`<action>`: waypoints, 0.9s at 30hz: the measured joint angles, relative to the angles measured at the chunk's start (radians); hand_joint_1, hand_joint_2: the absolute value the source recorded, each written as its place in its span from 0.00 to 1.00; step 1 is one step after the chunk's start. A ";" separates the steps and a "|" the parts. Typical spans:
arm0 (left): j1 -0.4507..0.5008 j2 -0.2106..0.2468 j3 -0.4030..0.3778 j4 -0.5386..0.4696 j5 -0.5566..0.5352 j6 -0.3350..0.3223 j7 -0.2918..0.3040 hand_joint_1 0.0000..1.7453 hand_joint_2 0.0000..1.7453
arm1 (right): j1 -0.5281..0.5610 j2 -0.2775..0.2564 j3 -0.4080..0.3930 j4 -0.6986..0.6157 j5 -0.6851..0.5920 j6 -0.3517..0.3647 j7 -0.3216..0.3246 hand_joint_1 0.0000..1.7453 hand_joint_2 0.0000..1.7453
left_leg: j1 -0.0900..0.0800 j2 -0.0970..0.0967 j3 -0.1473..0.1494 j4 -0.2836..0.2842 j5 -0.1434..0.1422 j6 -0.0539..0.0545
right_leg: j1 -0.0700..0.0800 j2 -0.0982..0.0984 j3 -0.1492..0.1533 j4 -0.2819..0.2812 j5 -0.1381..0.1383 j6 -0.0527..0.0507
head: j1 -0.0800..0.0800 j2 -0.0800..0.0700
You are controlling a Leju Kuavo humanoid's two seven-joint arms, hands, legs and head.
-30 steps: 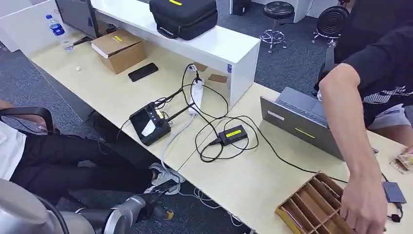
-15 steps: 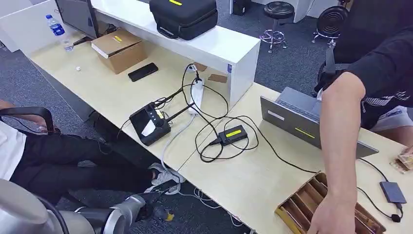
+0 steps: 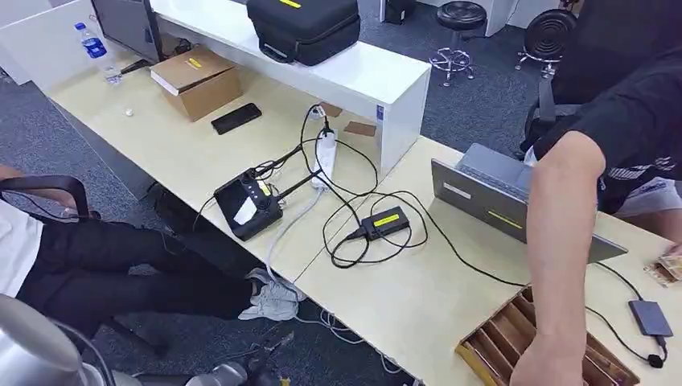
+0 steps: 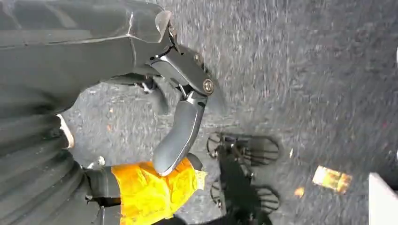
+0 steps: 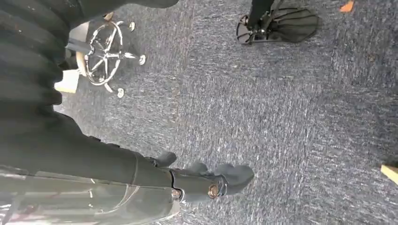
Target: Pass the card to the sensor for recognition and then transmit it.
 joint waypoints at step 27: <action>-0.003 0.005 -0.052 0.001 -0.074 -0.090 0.013 1.00 1.00 | 0.003 -0.007 -0.003 0.005 0.049 0.062 0.020 0.83 1.00 | 0.000 0.000 0.001 0.000 0.000 0.000 | 0.000 0.000 0.000 0.000 0.000 0.000 | 0.000 0.000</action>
